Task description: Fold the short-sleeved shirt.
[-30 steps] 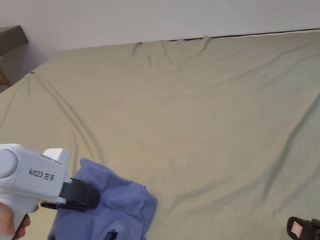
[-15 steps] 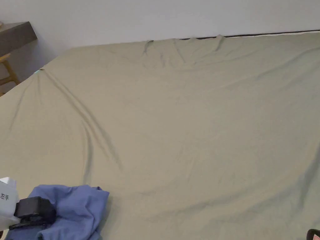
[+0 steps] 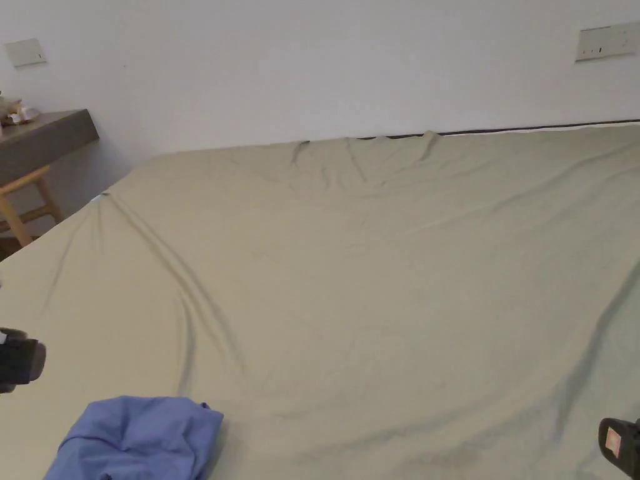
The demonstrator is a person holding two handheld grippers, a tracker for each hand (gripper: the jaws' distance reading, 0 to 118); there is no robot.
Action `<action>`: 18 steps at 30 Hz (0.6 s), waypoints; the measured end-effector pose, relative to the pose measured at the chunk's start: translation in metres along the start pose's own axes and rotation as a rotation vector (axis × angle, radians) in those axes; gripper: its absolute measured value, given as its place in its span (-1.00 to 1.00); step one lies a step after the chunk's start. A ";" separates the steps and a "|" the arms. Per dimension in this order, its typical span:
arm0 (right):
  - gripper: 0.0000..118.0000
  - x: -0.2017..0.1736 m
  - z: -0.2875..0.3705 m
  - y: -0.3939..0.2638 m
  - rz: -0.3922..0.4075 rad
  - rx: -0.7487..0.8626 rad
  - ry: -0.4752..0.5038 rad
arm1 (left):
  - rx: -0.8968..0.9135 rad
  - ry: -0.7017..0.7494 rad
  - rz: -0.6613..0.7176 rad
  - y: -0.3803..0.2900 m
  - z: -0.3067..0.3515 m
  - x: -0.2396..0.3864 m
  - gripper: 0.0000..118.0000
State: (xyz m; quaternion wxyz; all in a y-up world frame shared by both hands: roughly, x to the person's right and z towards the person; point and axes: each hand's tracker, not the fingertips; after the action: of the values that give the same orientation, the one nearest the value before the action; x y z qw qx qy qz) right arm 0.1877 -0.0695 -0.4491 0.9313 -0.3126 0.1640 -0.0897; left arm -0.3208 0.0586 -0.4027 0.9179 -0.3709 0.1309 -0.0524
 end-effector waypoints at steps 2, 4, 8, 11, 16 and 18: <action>-1.00 -0.007 0.017 0.011 0.041 0.054 -0.088 | 0.143 -0.034 -0.046 0.007 0.028 0.042 -0.94; -1.00 -0.018 0.035 0.025 0.099 0.107 -0.189 | 0.238 -0.067 -0.034 0.016 0.052 0.078 -0.94; -1.00 -0.029 0.072 0.046 0.161 0.286 -0.230 | 0.419 -0.306 0.060 0.012 0.085 0.146 -0.94; -1.00 -0.031 0.099 0.043 0.168 0.416 -0.235 | 0.496 -0.430 0.086 -0.007 0.098 0.190 -0.94; -1.00 -0.027 0.119 0.015 0.327 0.481 -0.383 | 0.381 -0.391 0.092 -0.049 0.094 0.242 -0.94; -1.00 -0.020 0.126 0.006 0.263 0.439 -0.334 | 0.355 -0.380 0.083 -0.058 0.096 0.252 -0.94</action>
State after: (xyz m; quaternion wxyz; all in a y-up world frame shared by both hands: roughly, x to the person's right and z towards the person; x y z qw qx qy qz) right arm 0.2155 0.0101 -0.3531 0.9943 -0.0905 0.0243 0.0512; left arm -0.0517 0.0327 -0.3470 0.9781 -0.2015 -0.0399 0.0338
